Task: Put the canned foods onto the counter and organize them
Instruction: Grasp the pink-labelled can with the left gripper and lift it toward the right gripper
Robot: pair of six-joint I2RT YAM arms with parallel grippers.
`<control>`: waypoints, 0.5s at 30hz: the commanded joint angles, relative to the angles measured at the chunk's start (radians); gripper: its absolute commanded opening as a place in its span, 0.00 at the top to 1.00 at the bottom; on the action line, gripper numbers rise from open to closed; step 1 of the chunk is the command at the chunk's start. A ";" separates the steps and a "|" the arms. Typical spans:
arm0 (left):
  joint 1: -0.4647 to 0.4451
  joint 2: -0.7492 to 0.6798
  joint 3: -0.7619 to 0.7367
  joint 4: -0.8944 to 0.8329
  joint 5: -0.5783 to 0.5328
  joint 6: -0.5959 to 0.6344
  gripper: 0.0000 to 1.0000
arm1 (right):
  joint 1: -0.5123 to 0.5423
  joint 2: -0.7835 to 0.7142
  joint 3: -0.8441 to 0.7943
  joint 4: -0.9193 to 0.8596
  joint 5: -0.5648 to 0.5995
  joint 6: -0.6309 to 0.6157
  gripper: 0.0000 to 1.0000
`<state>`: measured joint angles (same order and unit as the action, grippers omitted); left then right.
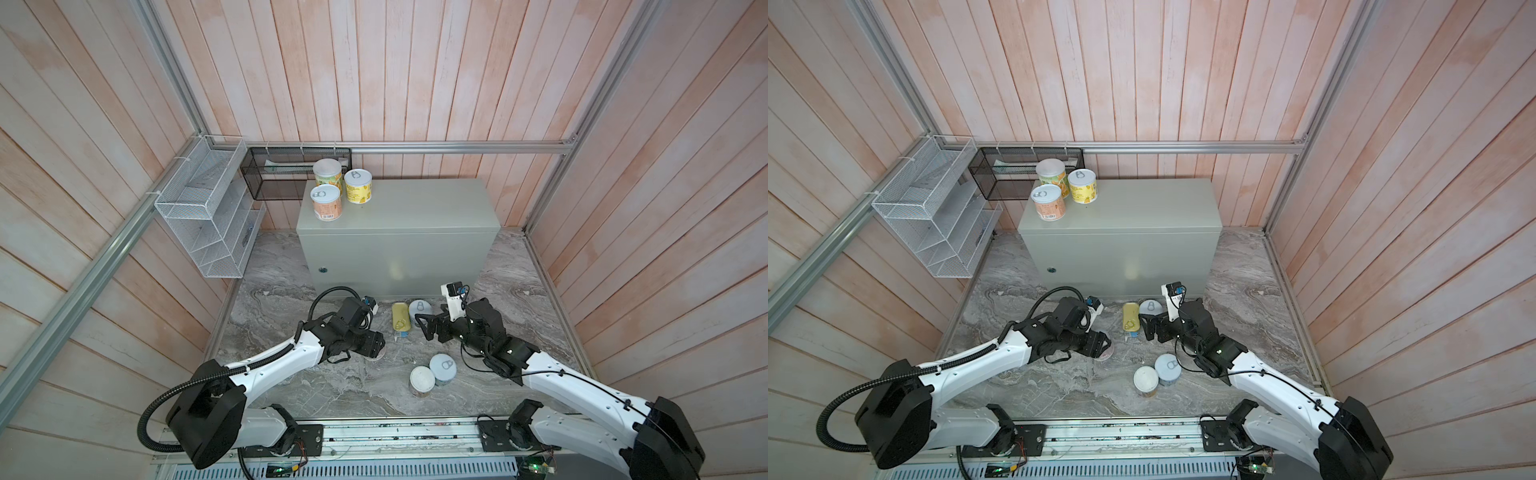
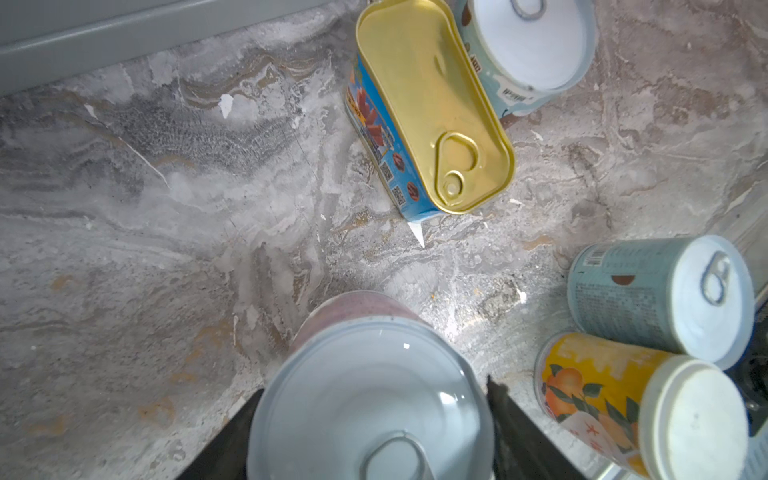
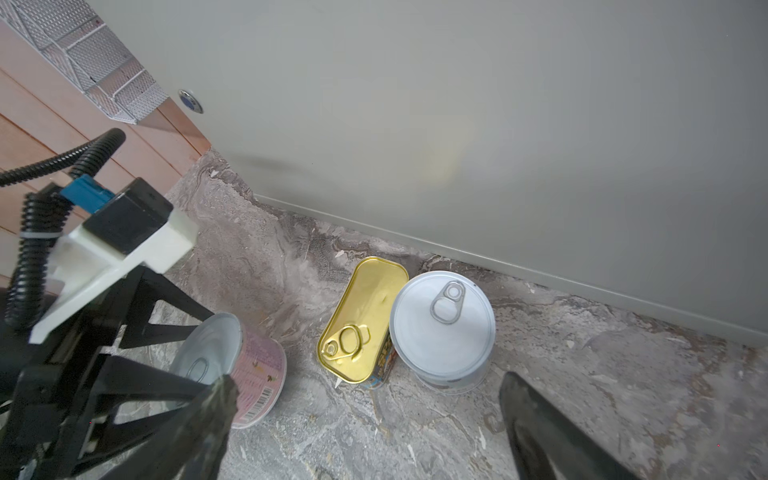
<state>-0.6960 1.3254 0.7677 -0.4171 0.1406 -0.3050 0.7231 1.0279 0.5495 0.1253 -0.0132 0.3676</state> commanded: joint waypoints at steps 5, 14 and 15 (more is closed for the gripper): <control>0.021 -0.037 0.007 0.069 0.047 -0.021 0.41 | 0.010 0.019 -0.019 0.059 -0.039 0.006 0.02; 0.052 -0.027 0.045 0.064 0.107 -0.023 0.41 | 0.021 0.036 -0.031 0.058 -0.049 -0.026 0.02; 0.056 -0.026 0.048 0.064 0.113 -0.024 0.41 | 0.020 0.039 -0.030 0.056 -0.060 -0.032 0.02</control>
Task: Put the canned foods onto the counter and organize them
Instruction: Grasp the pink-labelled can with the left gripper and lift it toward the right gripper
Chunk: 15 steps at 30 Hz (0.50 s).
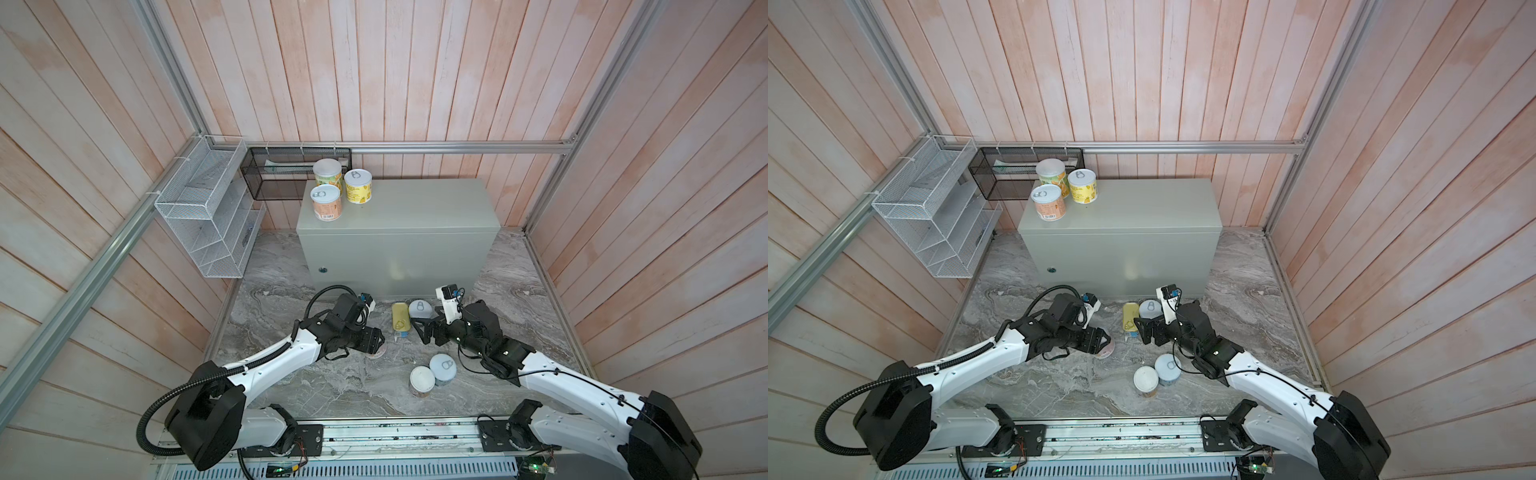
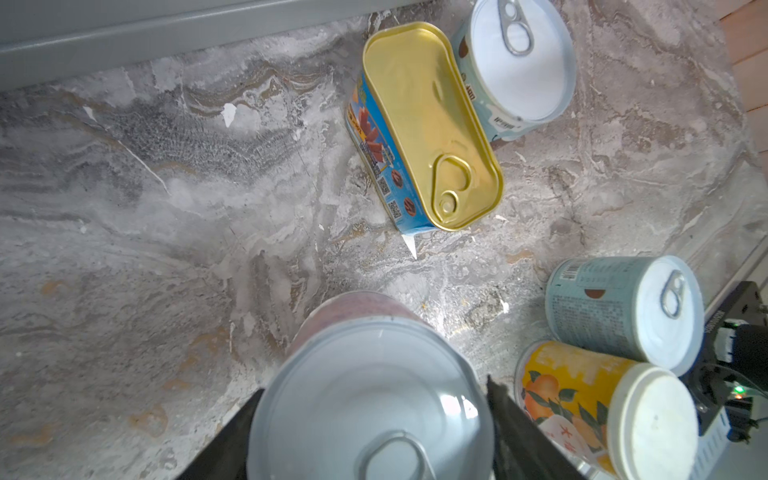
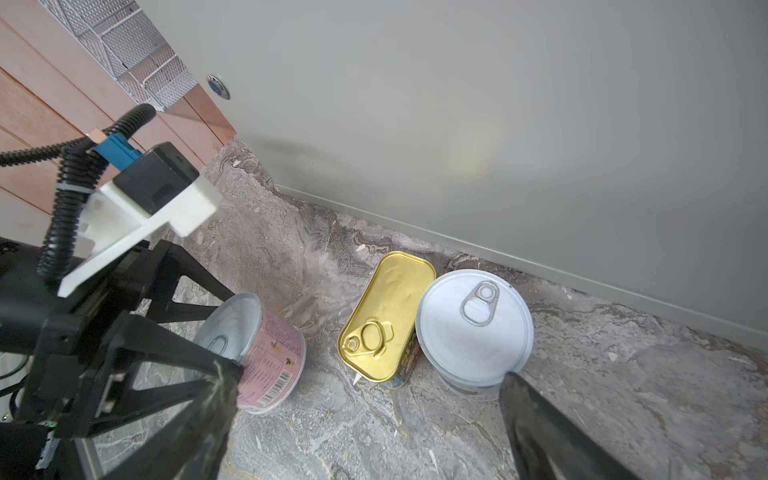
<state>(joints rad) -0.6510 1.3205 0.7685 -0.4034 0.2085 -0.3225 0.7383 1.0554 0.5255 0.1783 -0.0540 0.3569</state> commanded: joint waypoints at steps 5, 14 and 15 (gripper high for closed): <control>0.025 -0.003 0.066 0.043 0.077 -0.006 0.41 | 0.011 0.024 -0.019 0.016 -0.037 -0.054 0.02; 0.040 0.033 0.113 0.026 0.131 0.006 0.41 | 0.046 0.053 -0.025 0.036 -0.063 -0.108 0.02; 0.040 0.035 0.116 0.029 0.140 0.010 0.41 | 0.055 0.053 -0.025 0.036 -0.056 -0.111 0.02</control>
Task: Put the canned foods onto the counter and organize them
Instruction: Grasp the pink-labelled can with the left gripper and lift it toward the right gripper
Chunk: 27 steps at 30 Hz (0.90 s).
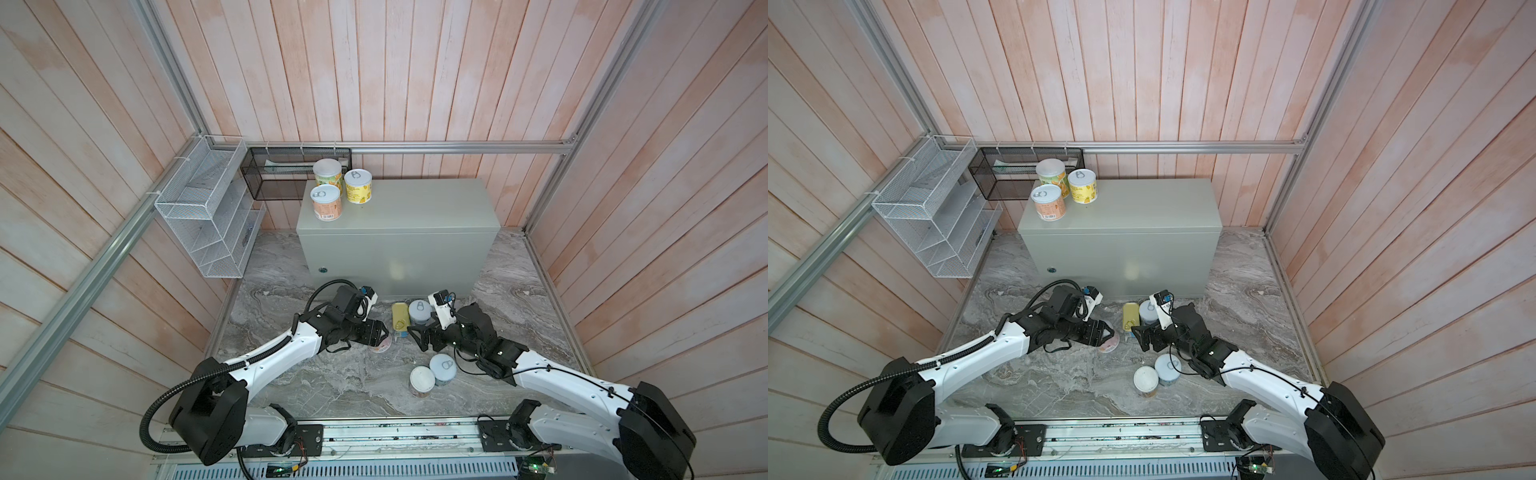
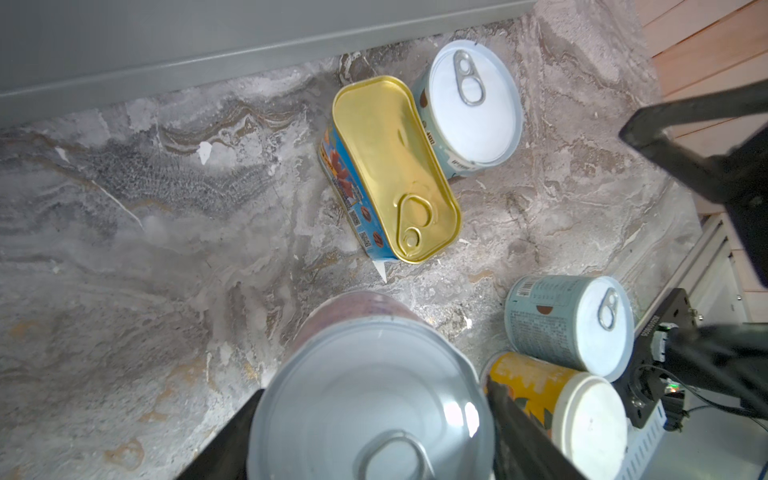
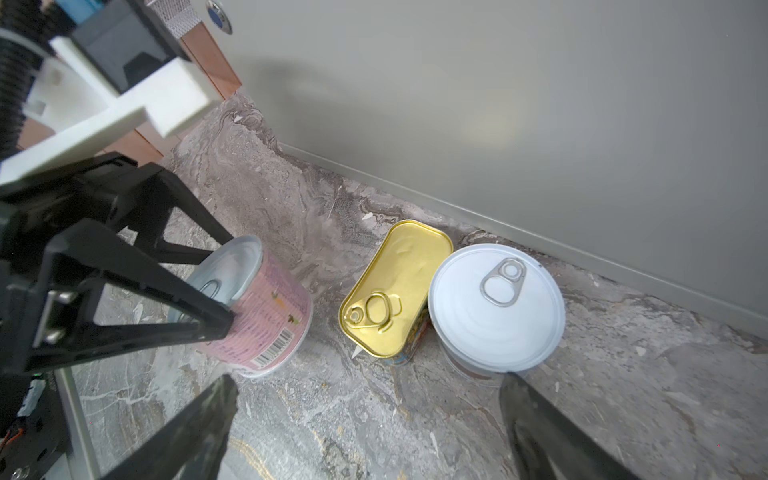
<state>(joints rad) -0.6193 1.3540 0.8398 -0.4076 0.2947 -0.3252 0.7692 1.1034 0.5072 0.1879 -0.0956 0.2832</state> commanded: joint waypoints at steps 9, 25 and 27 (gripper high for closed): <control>0.021 0.018 0.085 0.030 0.098 0.018 0.42 | 0.065 0.016 -0.010 0.052 -0.051 -0.081 0.02; 0.021 -0.033 0.077 0.041 0.199 0.030 0.42 | 0.110 0.097 0.002 0.150 -0.087 -0.117 0.02; 0.021 -0.042 0.066 0.054 0.212 0.028 0.42 | 0.112 0.105 0.004 0.153 -0.090 -0.122 0.02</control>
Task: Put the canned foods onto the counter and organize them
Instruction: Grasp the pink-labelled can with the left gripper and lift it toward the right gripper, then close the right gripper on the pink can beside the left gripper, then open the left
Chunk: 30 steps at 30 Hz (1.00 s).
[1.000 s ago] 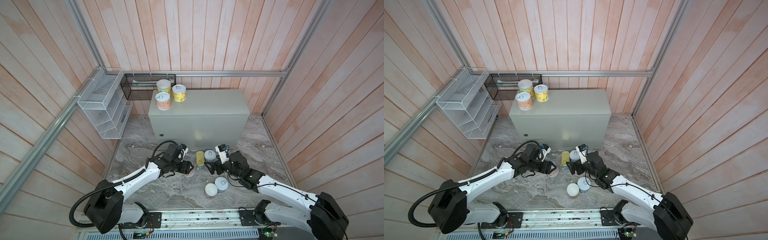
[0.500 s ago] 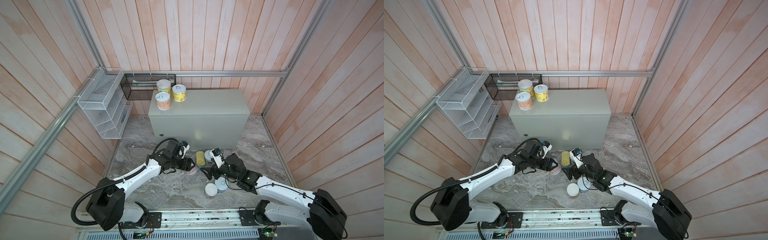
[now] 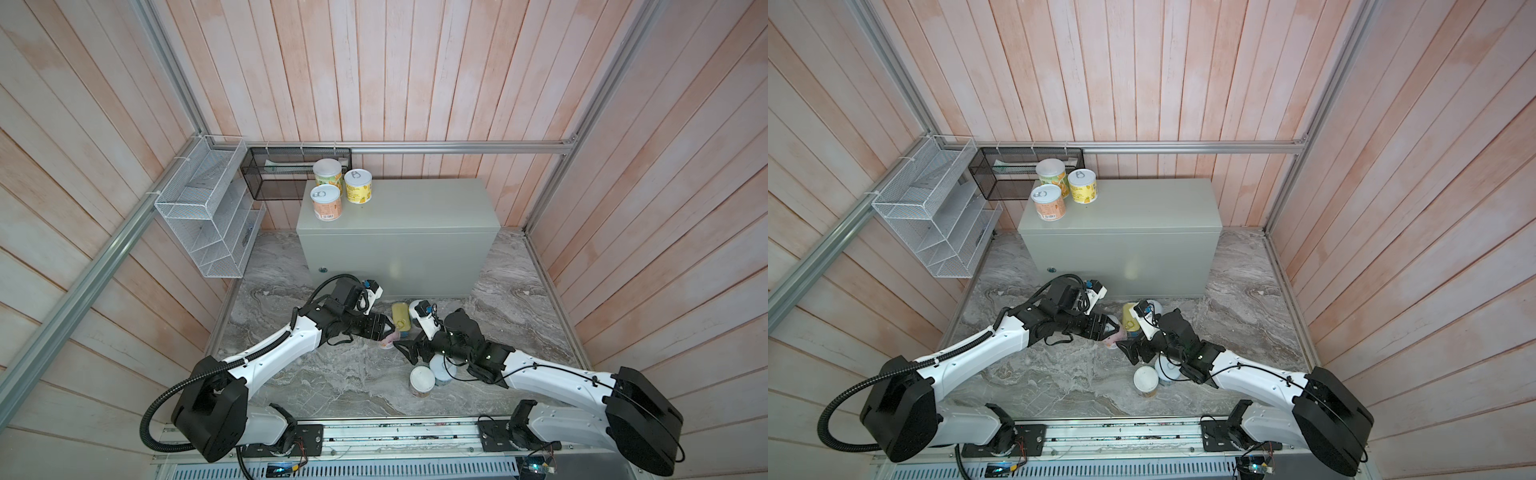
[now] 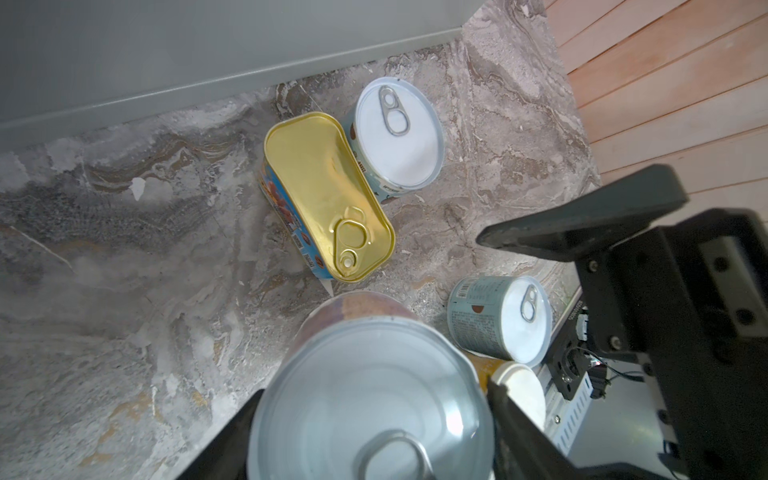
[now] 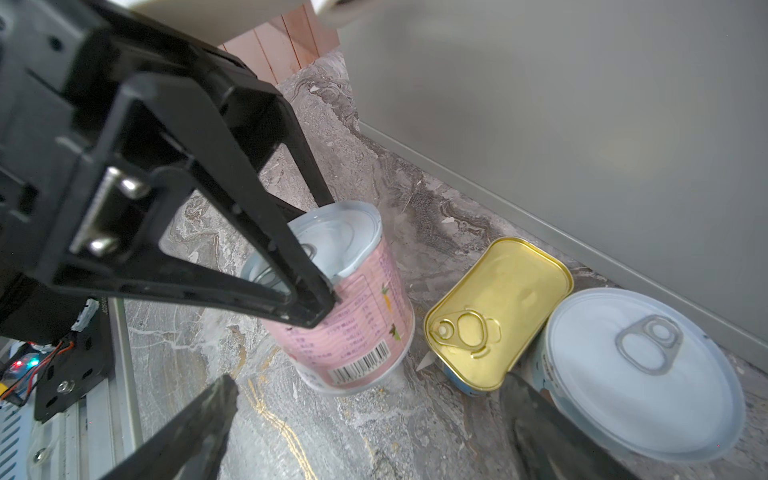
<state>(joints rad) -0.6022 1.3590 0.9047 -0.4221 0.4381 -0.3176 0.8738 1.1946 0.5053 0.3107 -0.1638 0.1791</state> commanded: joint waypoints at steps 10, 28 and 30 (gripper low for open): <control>0.004 -0.047 0.005 0.057 0.139 0.035 0.42 | 0.017 0.028 0.004 0.068 -0.014 -0.041 0.02; 0.005 -0.026 0.010 0.091 0.224 0.015 0.42 | 0.019 0.086 0.014 0.105 -0.031 -0.065 0.02; 0.004 -0.024 0.013 0.094 0.232 0.012 0.42 | 0.019 0.092 0.017 0.107 -0.032 -0.064 0.03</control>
<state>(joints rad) -0.6003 1.3388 0.9028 -0.3855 0.5934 -0.3004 0.8898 1.2724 0.5056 0.3904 -0.1974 0.1265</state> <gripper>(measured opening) 0.757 0.976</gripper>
